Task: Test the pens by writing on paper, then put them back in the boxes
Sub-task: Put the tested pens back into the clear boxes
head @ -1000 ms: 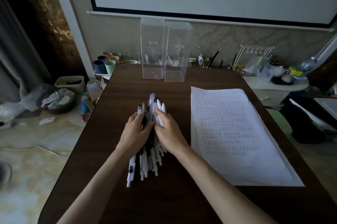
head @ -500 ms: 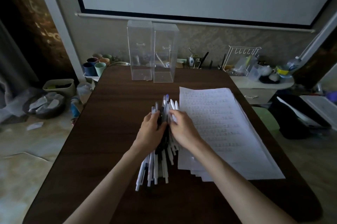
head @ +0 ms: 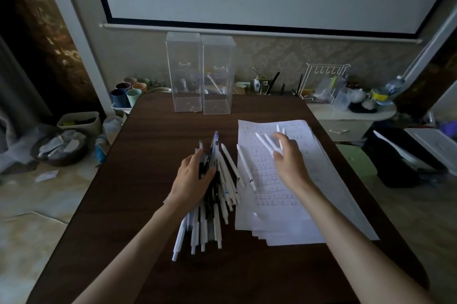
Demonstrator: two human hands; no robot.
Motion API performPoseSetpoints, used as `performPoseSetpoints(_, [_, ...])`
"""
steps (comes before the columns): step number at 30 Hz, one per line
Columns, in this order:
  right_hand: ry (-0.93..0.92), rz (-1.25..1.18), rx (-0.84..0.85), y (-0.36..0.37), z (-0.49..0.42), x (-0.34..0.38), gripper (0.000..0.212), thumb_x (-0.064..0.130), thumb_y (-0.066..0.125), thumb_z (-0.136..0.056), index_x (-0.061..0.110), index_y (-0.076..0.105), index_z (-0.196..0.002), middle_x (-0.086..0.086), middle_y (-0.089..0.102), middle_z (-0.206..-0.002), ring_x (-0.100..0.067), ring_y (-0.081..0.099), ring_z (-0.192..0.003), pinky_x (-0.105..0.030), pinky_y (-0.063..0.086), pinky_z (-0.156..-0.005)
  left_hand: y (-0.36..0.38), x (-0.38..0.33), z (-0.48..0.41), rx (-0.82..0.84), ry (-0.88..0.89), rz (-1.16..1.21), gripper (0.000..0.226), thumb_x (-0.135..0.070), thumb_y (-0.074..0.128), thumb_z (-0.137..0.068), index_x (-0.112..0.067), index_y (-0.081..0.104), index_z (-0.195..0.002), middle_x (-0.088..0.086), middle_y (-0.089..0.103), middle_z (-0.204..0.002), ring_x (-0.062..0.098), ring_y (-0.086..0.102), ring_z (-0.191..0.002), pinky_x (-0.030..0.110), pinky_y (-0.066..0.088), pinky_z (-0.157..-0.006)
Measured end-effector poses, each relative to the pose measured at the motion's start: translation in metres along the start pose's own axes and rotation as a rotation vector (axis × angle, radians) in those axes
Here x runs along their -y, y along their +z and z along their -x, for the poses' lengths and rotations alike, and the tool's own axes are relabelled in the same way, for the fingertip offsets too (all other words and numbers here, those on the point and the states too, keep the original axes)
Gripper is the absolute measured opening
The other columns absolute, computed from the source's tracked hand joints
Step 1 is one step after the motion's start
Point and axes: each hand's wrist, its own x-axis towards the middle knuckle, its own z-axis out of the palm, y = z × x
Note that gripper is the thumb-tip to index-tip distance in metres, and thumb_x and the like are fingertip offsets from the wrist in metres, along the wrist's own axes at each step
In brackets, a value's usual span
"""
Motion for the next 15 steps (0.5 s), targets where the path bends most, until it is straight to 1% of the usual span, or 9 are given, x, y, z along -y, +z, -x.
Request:
performPoseSetpoints(2, [-0.042, 0.241, 0.078, -0.004, -0.002, -0.021, 0.057, 0.015, 0.041, -0.099, 0.017, 0.015, -0.15, -0.016, 0.037, -0.141, -0.028, 0.05, -0.112, -0.032, 0.049, -0.083, 0.002, 0.003, -0.001, 0.007, -0.008, -0.01, 0.062, -0.031, 0.049, -0.096, -0.02, 0.018, -0.148, 0.009, 0.033, -0.144, 0.024, 0.036, -0.129, 0.036, 0.038, -0.098])
performPoseSetpoints(3, [-0.048, 0.35, 0.124, -0.004, -0.002, -0.029, 0.06, 0.024, 0.038, -0.101, 0.017, 0.007, -0.152, -0.014, 0.03, -0.15, -0.031, 0.041, -0.126, -0.038, 0.043, -0.098, 0.002, 0.005, -0.002, 0.012, -0.013, -0.019, 0.063, -0.033, 0.049, -0.096, -0.022, 0.016, -0.148, 0.01, 0.031, -0.146, 0.025, 0.035, -0.13, 0.038, 0.038, -0.1])
performPoseSetpoints(5, [-0.027, 0.468, 0.187, -0.004, -0.003, -0.04, 0.064, 0.037, 0.032, -0.101, 0.015, 0.0, -0.152, -0.012, 0.018, -0.157, -0.03, 0.027, -0.138, -0.04, 0.027, -0.111, 0.004, 0.01, -0.004, 0.024, -0.021, -0.057, 0.063, -0.037, 0.046, -0.096, -0.025, 0.014, -0.149, 0.012, 0.025, -0.15, 0.028, 0.03, -0.134, 0.045, 0.035, -0.106])
performPoseSetpoints(7, [-0.01, 0.52, 0.192, -0.006, -0.004, -0.039, 0.065, 0.043, 0.029, -0.1, 0.016, 0.001, -0.152, -0.014, 0.013, -0.157, -0.031, 0.019, -0.142, -0.041, 0.019, -0.114, 0.005, 0.012, -0.004, 0.038, -0.027, -0.143, 0.065, -0.042, 0.042, -0.096, -0.025, 0.009, -0.15, 0.013, 0.018, -0.154, 0.03, 0.02, -0.139, 0.047, 0.027, -0.11])
performPoseSetpoints(9, [-0.031, 0.549, 0.115, -0.008, -0.001, -0.028, 0.063, 0.045, 0.031, -0.099, 0.018, 0.009, -0.151, -0.014, 0.012, -0.157, -0.031, 0.013, -0.143, -0.044, 0.013, -0.116, 0.003, 0.013, -0.003, 0.035, -0.033, -0.212, 0.068, -0.048, 0.038, -0.096, -0.025, 0.005, -0.15, 0.011, 0.012, -0.156, 0.029, 0.011, -0.142, 0.046, 0.02, -0.111])
performPoseSetpoints(10, [-0.072, 0.51, 0.056, -0.007, 0.003, -0.019, 0.059, 0.042, 0.035, -0.099, 0.017, 0.017, -0.15, -0.014, 0.017, -0.156, -0.03, 0.015, -0.143, -0.043, 0.015, -0.116, 0.001, 0.014, -0.003, 0.032, -0.047, -0.215, 0.07, -0.051, 0.038, -0.095, -0.025, 0.004, -0.15, 0.01, 0.012, -0.156, 0.028, 0.01, -0.142, 0.045, 0.019, -0.112])
performPoseSetpoints(12, [-0.157, 0.346, 0.004, 0.001, 0.012, 0.002, 0.05, 0.032, 0.045, -0.098, 0.013, 0.036, -0.143, -0.012, 0.034, -0.149, -0.026, 0.027, -0.138, -0.039, 0.027, -0.112, -0.007, 0.016, -0.002, 0.018, -0.085, -0.207, 0.073, -0.055, 0.039, -0.093, -0.024, 0.006, -0.15, 0.01, 0.014, -0.155, 0.027, 0.011, -0.142, 0.046, 0.019, -0.111])
performPoseSetpoints(13, [-0.172, 0.258, 0.039, 0.007, 0.016, 0.013, 0.046, 0.03, 0.048, -0.097, 0.011, 0.042, -0.139, -0.01, 0.042, -0.144, -0.024, 0.033, -0.135, -0.035, 0.033, -0.108, -0.011, 0.018, -0.001, 0.006, -0.107, -0.209, 0.073, -0.054, 0.039, -0.093, -0.023, 0.008, -0.15, 0.011, 0.017, -0.154, 0.028, 0.015, -0.141, 0.046, 0.022, -0.11])
performPoseSetpoints(15, [-0.158, 0.144, 0.18, 0.022, 0.024, 0.032, 0.046, 0.033, 0.051, -0.095, 0.011, 0.045, -0.135, -0.008, 0.047, -0.136, -0.021, 0.041, -0.127, -0.031, 0.038, -0.1, -0.022, 0.023, 0.002, -0.046, -0.127, -0.216, 0.067, -0.05, 0.04, -0.094, -0.019, 0.018, -0.149, 0.012, 0.027, -0.149, 0.029, 0.026, -0.135, 0.044, 0.029, -0.106])
